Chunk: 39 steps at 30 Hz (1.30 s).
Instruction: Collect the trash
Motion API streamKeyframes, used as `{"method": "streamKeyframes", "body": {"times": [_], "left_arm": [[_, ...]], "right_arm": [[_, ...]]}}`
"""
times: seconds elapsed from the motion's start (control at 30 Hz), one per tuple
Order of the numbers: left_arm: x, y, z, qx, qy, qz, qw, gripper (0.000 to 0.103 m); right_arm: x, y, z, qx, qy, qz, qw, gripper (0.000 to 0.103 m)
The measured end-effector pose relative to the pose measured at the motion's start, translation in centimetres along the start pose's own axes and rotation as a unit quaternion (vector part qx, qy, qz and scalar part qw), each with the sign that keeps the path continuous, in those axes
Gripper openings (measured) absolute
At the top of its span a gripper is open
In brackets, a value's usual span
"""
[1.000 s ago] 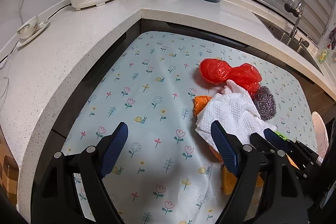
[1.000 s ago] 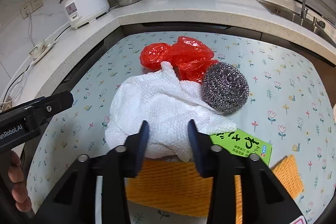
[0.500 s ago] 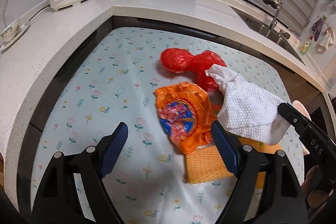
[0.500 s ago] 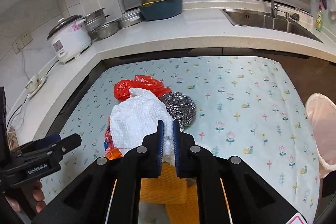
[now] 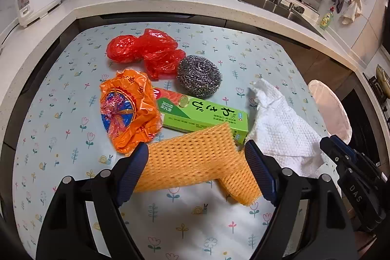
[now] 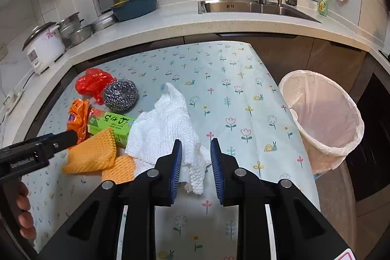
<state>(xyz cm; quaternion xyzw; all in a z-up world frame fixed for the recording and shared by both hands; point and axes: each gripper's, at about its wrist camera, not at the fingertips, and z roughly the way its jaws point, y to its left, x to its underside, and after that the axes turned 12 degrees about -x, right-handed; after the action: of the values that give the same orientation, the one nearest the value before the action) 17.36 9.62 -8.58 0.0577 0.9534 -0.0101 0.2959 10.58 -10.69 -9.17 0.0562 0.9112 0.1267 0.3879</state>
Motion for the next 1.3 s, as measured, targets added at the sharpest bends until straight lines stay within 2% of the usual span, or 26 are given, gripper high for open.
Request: {"method": "streamKeyframes", "body": {"times": [0.13,0.2,0.4,0.43,0.5,0.57,0.67,0.77,0.97,1.07,1.2,1.3], "left_arm": [[0.0,-0.8,0.3,-0.016,0.001,0.007,0.9999,0.077],[-0.1,-0.7,0.4,-0.02,0.003,0.004,0.9998,0.077],[-0.3,0.0,0.8,-0.029,0.007,-0.004,0.9996,0.077],[-0.2,0.0,0.9,-0.029,0.008,-0.004,0.9995,0.077],[-0.1,-0.1,1.0,-0.029,0.01,-0.002,0.9995,0.077],[0.0,-0.5,1.1,-0.026,0.011,0.003,0.9996,0.077],[0.2,-1.5,1.1,-0.016,0.013,0.011,0.9997,0.077],[0.5,-2.8,1.1,-0.006,0.015,0.022,0.9996,0.077],[1.4,-5.5,1.0,0.032,0.026,0.04,0.9984,0.077],[2.0,-7.3,1.2,0.073,0.051,0.038,0.9953,0.075],[2.9,-9.5,1.6,0.142,0.092,0.022,0.9853,0.072],[3.1,-11.1,1.9,0.174,0.109,0.008,0.9786,0.069]], "right_arm": [[-1.1,1.6,0.0,-0.012,-0.012,-0.032,0.999,0.038],[-1.7,2.2,0.3,-0.024,-0.012,-0.038,0.999,0.039],[-0.5,2.6,4.3,-0.043,0.045,-0.061,0.996,0.038],[0.0,2.3,5.1,-0.043,0.056,-0.059,0.996,0.035],[0.7,1.4,6.1,-0.039,0.074,-0.051,0.995,0.022],[1.1,0.2,6.1,-0.039,0.075,-0.031,0.996,0.004],[0.8,-1.7,5.0,-0.048,0.056,0.007,0.997,0.0],[0.3,-3.4,3.7,-0.032,0.034,0.029,0.999,0.0],[0.1,-6.1,1.6,-0.013,0.011,0.052,0.998,0.0],[0.2,-6.8,0.7,-0.013,0.007,0.056,0.998,0.0],[0.5,-7.8,-0.6,-0.006,0.0,0.058,0.998,0.001],[0.7,-8.4,-1.6,-0.005,-0.006,0.06,0.998,0.005]]}}
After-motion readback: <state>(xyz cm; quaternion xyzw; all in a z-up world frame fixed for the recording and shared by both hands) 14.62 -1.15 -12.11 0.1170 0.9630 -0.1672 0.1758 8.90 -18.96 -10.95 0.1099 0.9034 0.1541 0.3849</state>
